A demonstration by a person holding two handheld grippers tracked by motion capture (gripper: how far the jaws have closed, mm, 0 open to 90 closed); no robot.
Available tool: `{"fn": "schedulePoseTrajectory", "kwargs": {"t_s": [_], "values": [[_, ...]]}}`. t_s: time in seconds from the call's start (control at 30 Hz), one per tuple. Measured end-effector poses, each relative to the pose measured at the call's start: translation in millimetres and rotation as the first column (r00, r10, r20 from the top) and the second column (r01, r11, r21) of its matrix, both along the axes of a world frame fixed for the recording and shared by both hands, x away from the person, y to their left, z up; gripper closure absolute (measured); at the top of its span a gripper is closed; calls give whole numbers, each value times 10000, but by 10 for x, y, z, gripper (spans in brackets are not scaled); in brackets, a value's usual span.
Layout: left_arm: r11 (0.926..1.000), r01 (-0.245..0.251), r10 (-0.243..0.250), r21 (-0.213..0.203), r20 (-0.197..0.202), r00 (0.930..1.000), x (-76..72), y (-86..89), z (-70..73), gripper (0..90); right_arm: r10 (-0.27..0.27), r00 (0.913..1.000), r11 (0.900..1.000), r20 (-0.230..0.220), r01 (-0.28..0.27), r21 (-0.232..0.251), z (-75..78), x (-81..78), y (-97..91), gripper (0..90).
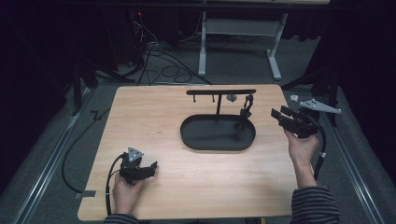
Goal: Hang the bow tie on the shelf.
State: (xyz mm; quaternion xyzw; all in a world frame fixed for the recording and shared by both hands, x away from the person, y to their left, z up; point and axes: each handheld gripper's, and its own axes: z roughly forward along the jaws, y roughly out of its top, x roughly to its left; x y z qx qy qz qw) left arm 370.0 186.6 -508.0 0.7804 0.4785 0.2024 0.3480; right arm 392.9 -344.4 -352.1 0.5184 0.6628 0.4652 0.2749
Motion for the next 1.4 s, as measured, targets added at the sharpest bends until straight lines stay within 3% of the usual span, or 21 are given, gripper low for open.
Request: {"fn": "schedulePoseTrajectory", "kwargs": {"t_s": [0.9,1.33,1.4], "values": [[10000,3,-3,5,-2,10000,0,0,0,224,137,9998,9987,141,-143,483,-79,-427,-157,547],[10000,2,-2,4,-1,10000,0,0,0,224,299,9995,9985,93,-303,465,-132,-593,-133,545],[10000,1,-1,3,1,10000,0,0,0,224,223,9997,9996,57,-224,180,-139,-618,-112,543]]}}
